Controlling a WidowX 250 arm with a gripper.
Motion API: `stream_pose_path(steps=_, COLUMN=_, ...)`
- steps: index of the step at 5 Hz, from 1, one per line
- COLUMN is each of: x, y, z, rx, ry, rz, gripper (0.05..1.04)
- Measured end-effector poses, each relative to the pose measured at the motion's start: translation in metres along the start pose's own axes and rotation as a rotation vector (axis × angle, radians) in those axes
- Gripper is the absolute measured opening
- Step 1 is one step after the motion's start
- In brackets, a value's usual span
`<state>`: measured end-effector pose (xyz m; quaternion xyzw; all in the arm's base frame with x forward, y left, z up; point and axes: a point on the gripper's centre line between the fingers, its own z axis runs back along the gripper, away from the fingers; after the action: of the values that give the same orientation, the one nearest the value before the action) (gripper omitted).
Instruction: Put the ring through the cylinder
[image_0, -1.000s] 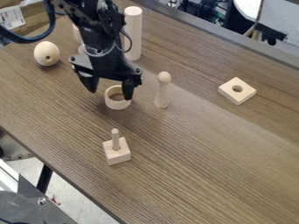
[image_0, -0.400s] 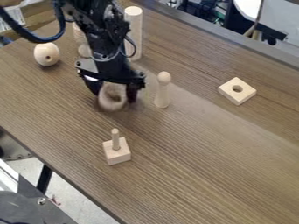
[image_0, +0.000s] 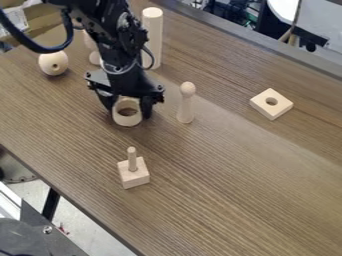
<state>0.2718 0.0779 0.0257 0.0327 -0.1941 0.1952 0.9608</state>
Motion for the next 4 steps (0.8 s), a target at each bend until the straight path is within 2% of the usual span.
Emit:
stream_pose_path(steps=1, x=-0.001, y=0.002, z=0.004, rx=-0.003, ry=0.011, rz=0.018, gripper=0.771)
stream_pose_path(steps=2, x=0.011, y=0.0, z=0.026, rx=0.003, ry=-0.021, rz=-0.025, gripper=0.771)
stream_pose_path(steps=3, x=0.041, y=-0.017, z=0.064, rx=0.02, ry=-0.092, rz=-0.117, gripper=0.771)
stream_pose_path(steps=4, x=0.079, y=-0.037, z=0.101, rx=0.011, ry=-0.157, rz=-0.184, gripper=0.771)
